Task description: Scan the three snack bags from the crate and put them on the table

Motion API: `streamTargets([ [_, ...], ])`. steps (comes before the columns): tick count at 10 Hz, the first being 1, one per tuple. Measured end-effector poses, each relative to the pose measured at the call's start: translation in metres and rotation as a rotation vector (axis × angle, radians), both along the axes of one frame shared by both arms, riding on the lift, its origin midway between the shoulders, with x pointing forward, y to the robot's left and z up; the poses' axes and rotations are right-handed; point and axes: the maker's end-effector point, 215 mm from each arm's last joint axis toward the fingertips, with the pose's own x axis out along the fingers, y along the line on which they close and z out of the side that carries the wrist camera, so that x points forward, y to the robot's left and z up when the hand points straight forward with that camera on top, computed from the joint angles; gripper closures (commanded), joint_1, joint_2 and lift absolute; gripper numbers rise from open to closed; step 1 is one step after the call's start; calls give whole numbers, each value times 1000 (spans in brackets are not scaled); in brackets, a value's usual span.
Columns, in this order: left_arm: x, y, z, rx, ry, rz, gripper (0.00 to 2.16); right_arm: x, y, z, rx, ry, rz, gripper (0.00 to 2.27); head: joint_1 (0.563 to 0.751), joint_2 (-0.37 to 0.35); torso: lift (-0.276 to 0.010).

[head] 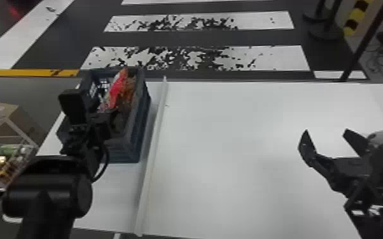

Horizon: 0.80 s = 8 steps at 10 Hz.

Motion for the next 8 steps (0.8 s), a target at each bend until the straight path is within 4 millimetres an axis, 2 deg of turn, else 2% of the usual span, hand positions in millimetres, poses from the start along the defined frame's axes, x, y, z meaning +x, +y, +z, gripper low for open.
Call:
streamTargets([
  [1, -2, 1, -5, -5, 17, -1, 1325, -1, -1, 2, 4, -7, -2, 33, 695, 111, -94],
  [2, -5, 2, -5, -9, 19, -1, 1642, -2, -2, 4, 8, -12, -5, 33, 695, 110, -94],
  [3, -7, 2, 0, -13, 11, 4, 1713, -3, -2, 6, 10, -15, -6, 33, 695, 111, -94],
  [5, -15, -4, 25, -6, -36, 3, 1713, -4, -1, 10, 11, -20, -4, 33, 695, 107, -94],
  [8, -37, -9, 87, 28, -142, 10, 1713, -6, 0, 13, 14, -25, -2, 33, 695, 106, -94],
])
